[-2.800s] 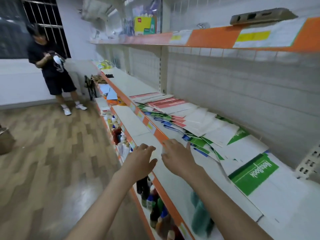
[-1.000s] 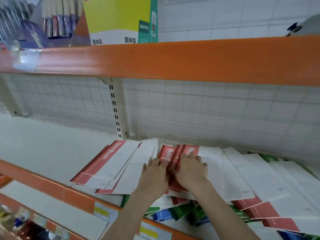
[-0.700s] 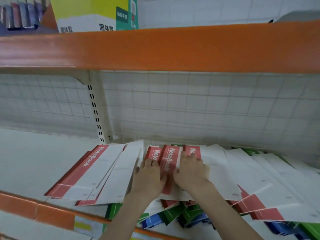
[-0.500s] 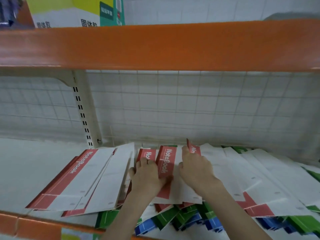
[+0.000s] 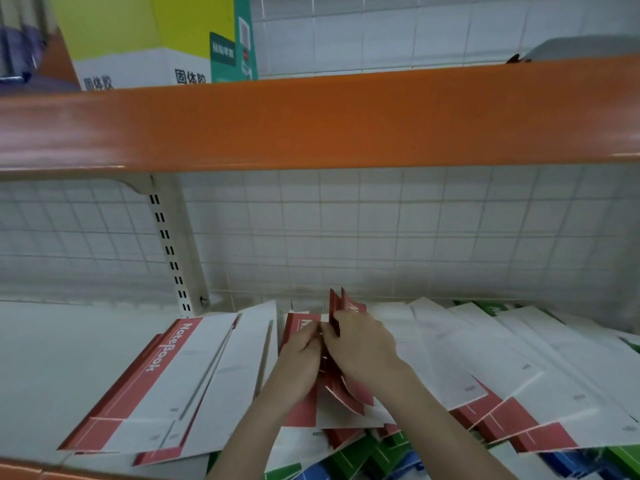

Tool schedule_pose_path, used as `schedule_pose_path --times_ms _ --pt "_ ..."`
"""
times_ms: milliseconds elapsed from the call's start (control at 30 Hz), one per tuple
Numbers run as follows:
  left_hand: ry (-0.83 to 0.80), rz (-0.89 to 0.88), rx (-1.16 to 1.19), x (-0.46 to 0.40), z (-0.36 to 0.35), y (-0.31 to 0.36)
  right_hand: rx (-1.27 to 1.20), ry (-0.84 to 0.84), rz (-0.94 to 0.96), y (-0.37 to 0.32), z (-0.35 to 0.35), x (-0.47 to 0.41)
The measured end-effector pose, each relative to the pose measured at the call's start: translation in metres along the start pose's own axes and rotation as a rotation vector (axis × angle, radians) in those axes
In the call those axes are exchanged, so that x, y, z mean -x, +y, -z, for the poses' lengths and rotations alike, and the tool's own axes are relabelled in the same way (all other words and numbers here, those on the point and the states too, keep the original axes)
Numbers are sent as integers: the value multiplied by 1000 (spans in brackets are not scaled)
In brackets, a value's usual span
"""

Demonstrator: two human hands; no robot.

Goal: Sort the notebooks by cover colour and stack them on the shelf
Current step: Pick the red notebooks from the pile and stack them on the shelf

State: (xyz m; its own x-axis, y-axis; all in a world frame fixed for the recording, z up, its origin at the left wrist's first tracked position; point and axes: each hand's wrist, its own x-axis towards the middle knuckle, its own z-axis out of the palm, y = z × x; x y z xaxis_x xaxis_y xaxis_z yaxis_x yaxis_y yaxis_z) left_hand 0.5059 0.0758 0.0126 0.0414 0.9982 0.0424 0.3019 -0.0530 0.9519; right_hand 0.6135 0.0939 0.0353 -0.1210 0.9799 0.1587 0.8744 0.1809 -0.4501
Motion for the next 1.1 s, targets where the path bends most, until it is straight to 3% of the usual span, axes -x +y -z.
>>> schedule_pose_path --times_ms 67,133,233,300,433,700,800,1000,1100 --pt "-26 -19 -12 -1 9 -5 17 -22 -2 -1 -2 0" --pt "-6 -105 -228 -1 15 -11 37 -50 -11 -2 -3 0" --pt "183 -232 -563 -2 20 -19 100 -12 17 -3 -5 0" --pt "255 -196 -726 -1 22 -24 96 22 50 -2 -6 1" --pt "244 -39 -933 -2 22 -32 23 33 83 4 -1 -1" --pt "214 54 -604 -10 14 -28 -218 56 73 5 19 -3" --pt "181 1 -487 -12 8 -26 -238 62 113 -3 14 0" --pt "311 47 -30 -14 7 -19 -249 34 184 -19 -4 5" --pt "285 79 159 -17 11 -14 -265 44 199 -20 -7 4"
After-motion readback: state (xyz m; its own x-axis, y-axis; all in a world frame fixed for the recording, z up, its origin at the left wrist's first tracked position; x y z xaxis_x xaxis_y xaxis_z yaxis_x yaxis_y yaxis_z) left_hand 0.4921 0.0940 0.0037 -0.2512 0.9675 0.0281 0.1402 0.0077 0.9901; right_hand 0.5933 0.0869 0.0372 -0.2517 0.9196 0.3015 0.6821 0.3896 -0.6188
